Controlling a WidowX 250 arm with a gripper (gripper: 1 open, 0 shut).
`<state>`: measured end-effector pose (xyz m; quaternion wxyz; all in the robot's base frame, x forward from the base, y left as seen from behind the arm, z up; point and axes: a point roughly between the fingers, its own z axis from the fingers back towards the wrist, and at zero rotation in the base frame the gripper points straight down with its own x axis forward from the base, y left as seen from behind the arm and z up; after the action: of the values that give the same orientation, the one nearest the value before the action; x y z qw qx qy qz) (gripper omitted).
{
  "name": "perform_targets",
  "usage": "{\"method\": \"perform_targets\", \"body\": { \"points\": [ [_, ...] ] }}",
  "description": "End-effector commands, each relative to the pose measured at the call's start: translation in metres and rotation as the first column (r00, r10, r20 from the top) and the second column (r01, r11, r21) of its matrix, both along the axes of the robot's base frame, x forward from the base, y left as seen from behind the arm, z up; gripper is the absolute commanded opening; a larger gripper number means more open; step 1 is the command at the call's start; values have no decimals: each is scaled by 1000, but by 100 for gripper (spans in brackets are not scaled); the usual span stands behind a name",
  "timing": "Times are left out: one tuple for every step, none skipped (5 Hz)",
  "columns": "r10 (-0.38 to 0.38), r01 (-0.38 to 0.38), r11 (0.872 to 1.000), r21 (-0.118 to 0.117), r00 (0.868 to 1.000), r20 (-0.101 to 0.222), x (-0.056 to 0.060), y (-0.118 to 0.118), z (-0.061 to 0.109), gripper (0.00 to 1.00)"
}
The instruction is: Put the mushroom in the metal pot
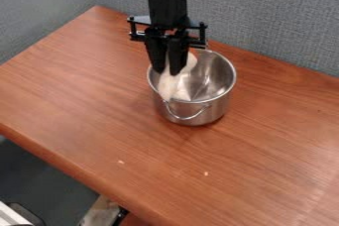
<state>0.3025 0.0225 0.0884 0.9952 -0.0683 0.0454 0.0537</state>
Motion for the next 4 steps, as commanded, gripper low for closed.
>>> {"method": "perform_targets", "body": {
  "points": [
    [-13, 12, 1000, 19, 998, 56, 1, -3, 14, 0],
    [-9, 7, 1000, 23, 998, 58, 1, -5, 11, 0],
    [-1, 0, 1000, 29, 998, 60, 2, -6, 8, 0],
    [5, -7, 999, 33, 998, 60, 4, -7, 4, 0]
  ]
}}
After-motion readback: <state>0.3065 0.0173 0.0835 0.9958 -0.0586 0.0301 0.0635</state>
